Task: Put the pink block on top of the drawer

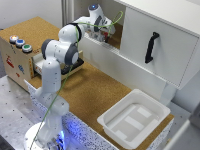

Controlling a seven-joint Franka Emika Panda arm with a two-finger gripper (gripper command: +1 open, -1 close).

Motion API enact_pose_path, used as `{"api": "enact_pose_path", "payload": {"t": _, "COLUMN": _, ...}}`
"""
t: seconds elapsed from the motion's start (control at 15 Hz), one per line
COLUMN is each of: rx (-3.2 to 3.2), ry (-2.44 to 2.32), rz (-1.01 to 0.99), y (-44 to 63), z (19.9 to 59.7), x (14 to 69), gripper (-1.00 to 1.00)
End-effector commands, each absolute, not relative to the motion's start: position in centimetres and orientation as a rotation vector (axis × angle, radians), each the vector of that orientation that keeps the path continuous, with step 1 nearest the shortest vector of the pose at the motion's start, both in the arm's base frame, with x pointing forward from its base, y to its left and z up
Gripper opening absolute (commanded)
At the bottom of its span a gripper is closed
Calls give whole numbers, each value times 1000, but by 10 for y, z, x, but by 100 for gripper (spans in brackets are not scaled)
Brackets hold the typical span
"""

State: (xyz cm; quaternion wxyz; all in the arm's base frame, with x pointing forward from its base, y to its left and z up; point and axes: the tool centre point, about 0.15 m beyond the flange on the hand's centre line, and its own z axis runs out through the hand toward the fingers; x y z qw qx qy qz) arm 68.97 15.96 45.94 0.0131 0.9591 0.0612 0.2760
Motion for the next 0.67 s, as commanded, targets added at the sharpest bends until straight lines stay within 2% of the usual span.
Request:
{"api": "enact_pose_path", "payload": {"t": 0.0, "rx": 2993, "ry": 174, "rz": 782, "y": 166, "z": 468, "x": 665, "gripper": -100}}
{"api": "enact_pose_path", "payload": {"t": 0.6, "rx": 2990, "ry": 218, "rz": 863, "y": 201, "z": 501, "x": 592, "gripper": -100}}
